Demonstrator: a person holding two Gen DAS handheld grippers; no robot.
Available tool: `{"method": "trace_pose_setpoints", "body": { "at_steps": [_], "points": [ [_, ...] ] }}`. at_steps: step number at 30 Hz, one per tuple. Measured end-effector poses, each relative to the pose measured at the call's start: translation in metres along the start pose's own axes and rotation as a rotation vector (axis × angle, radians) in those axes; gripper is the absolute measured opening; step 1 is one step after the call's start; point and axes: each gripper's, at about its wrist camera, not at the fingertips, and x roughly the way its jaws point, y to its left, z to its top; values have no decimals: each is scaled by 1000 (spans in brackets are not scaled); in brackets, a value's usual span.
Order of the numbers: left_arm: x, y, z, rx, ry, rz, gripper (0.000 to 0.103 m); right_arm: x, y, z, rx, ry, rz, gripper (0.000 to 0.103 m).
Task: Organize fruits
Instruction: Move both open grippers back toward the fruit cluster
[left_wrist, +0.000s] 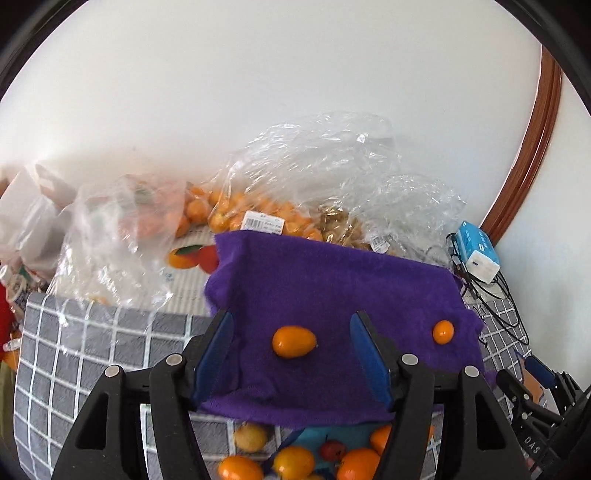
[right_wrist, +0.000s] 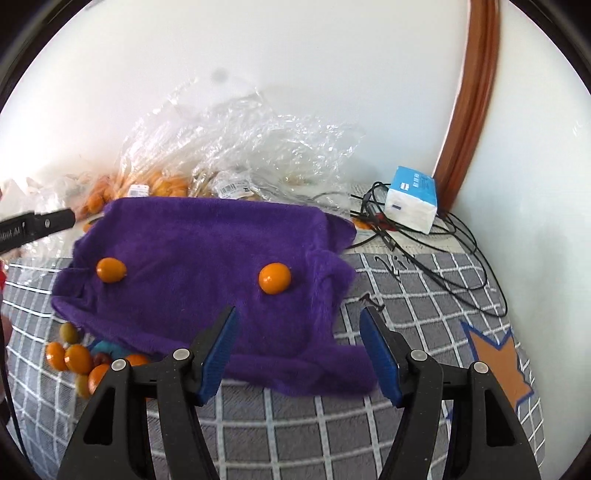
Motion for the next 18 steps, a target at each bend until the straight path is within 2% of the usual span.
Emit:
{"method": "trace_pose_setpoints", "body": {
  "at_steps": [11, 18],
  "points": [
    [-28, 35, -73, 11, 32, 95, 64, -24, 12, -43, -19, 12, 65, 65],
    [-36, 55, -120, -31, 24, 102, 64, -18, 17, -73, -12, 41, 133, 47]
  ]
}}
